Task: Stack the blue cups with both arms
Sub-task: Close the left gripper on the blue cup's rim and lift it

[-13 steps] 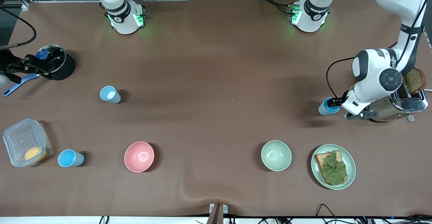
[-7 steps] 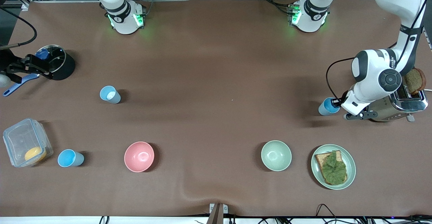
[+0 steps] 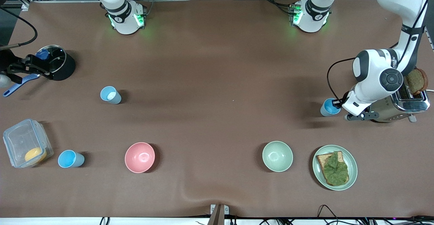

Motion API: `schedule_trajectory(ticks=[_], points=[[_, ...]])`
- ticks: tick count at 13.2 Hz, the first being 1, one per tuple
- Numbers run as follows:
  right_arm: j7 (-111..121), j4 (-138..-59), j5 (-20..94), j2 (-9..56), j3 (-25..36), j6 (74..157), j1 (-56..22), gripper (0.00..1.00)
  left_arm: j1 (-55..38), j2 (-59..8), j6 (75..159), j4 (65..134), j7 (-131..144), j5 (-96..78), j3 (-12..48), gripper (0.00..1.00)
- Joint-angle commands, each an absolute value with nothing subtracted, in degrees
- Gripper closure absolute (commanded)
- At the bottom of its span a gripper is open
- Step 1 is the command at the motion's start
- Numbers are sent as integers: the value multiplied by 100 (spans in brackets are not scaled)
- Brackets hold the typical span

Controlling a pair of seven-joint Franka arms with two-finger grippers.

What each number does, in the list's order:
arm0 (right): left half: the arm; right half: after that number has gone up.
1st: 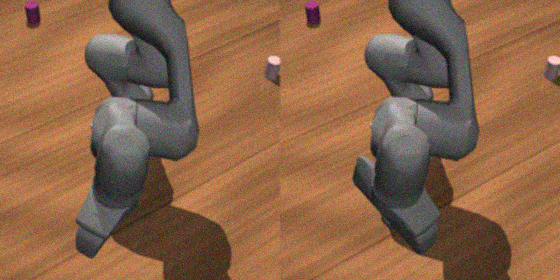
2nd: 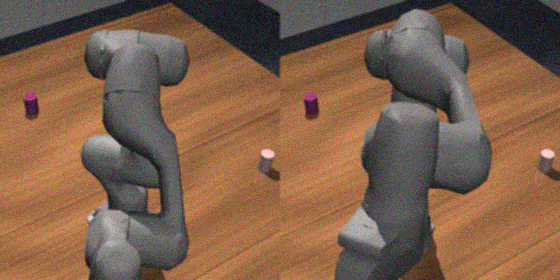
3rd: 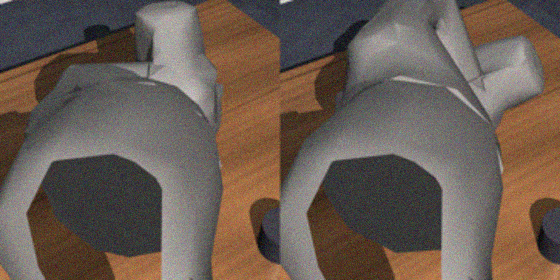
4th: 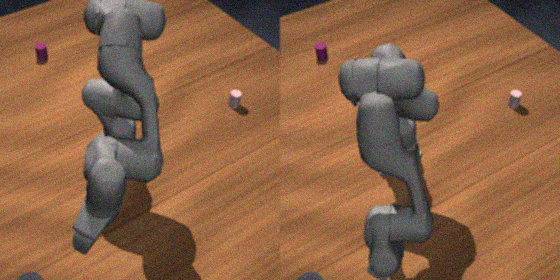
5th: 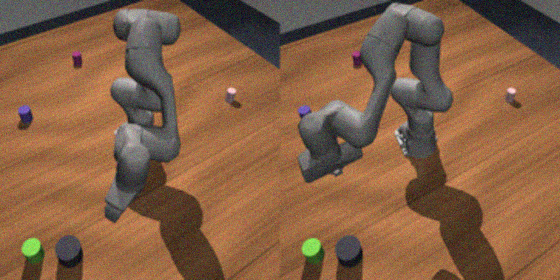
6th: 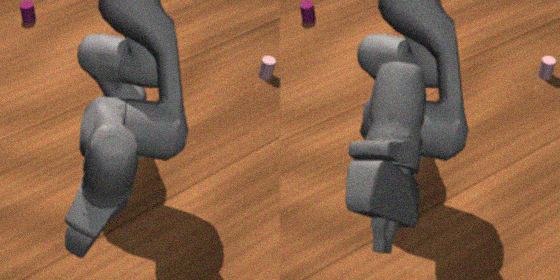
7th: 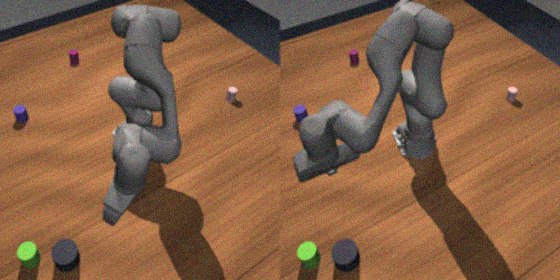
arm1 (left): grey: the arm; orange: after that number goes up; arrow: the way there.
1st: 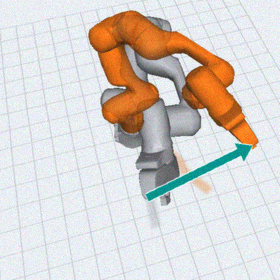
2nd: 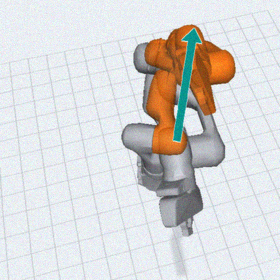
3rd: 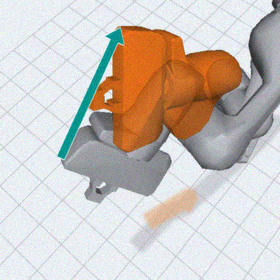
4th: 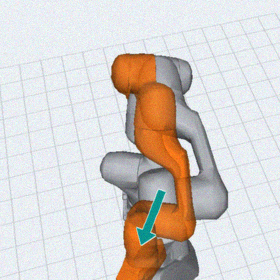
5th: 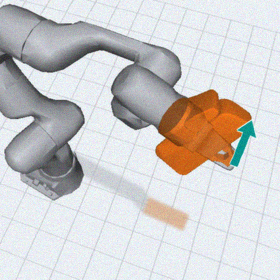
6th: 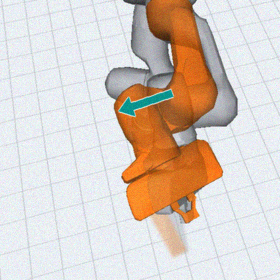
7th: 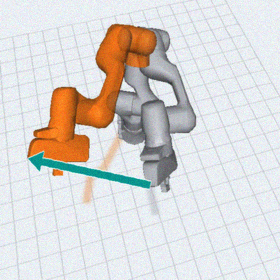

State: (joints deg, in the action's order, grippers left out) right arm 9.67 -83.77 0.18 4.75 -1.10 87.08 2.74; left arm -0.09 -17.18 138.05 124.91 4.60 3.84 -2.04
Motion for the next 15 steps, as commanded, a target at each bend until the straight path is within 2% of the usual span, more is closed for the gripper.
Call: schedule_trajectory(ticks=[1, 15], points=[[940, -8446, 18, 378, -123, 8666, 316, 0, 35, -1740, 13922, 12507, 404, 475, -185, 100], [940, -8464, 18, 378, -114, 8657, 343, 0, -35, -1784, 13896, 12357, 483, 439, -184, 100]])
